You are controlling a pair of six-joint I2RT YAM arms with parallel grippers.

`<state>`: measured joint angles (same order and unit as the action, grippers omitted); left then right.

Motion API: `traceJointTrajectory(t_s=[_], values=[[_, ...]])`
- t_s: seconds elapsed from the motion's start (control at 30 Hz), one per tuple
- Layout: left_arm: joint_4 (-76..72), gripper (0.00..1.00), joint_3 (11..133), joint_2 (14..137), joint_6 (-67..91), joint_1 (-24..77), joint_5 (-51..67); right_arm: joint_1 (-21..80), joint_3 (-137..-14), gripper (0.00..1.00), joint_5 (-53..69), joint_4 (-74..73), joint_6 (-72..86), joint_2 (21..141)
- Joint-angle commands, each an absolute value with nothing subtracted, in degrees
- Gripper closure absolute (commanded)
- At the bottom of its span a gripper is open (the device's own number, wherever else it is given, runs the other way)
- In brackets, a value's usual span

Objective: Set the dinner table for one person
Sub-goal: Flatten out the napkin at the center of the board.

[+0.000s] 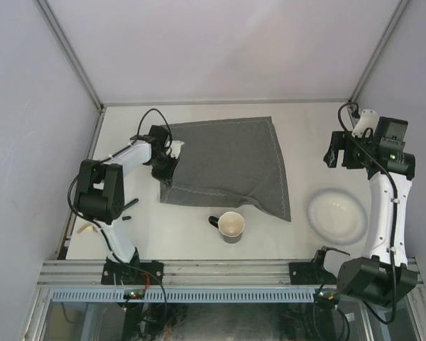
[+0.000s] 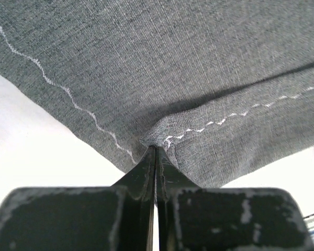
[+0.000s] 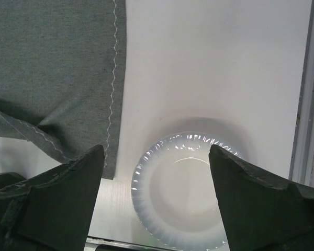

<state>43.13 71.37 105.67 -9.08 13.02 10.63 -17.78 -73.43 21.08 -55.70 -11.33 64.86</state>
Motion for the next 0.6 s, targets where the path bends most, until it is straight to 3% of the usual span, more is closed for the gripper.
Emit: traceJointTrajectory(t_s=[0.0, 0.33, 0.57], values=[[44.8, 0.98, 69.7, 99.3, -9.0, 13.3, 15.9, -17.3, -73.6, 0.19, 21.0, -53.0, -10.6, 65.0], [48.2, 0.98, 68.1, 93.7, -10.7, 13.7, 21.5, -17.2, -73.6, 0.19, 21.1, -53.1, -10.6, 65.0], [60.3, 0.98, 70.5, 95.0, -19.5, 15.1, 34.8, -17.1, -73.6, 0.19, 20.9, -53.1, -10.6, 64.8]])
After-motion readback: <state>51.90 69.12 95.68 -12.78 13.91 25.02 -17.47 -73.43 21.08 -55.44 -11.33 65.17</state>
